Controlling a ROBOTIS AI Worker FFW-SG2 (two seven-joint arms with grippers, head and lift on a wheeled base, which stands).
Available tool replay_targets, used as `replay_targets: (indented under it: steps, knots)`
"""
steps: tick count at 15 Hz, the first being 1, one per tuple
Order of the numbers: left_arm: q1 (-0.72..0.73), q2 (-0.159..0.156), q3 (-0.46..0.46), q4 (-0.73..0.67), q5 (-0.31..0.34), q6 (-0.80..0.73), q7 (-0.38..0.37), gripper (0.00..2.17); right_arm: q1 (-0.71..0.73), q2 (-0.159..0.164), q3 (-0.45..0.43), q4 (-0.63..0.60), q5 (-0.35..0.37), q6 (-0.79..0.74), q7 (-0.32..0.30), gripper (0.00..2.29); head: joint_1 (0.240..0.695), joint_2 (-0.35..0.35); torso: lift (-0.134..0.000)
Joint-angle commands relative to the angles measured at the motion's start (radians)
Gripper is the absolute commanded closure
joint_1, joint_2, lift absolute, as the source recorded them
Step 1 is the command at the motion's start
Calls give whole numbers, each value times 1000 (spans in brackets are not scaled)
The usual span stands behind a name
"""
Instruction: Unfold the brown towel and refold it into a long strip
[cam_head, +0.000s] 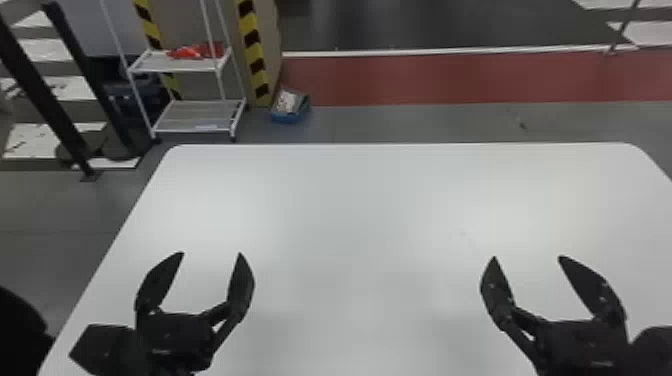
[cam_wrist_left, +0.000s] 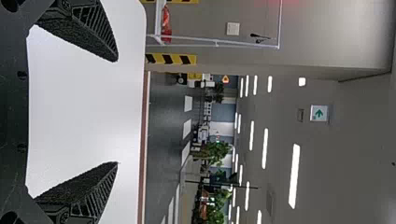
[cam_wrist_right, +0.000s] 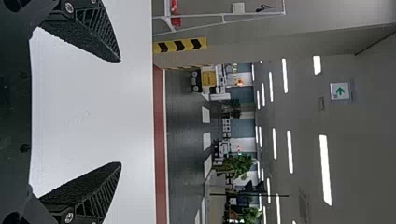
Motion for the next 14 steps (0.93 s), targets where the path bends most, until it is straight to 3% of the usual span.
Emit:
replay_targets:
  steps: [1, 14]
  knots:
    - [0, 0, 1, 1, 0, 0, 0, 83, 0, 1, 0, 0, 0, 1, 0, 90, 695, 75, -123]
    - [0, -2, -1, 3, 0, 0, -3, 83, 0, 1, 0, 3, 0, 7, 0, 93, 695, 75, -123]
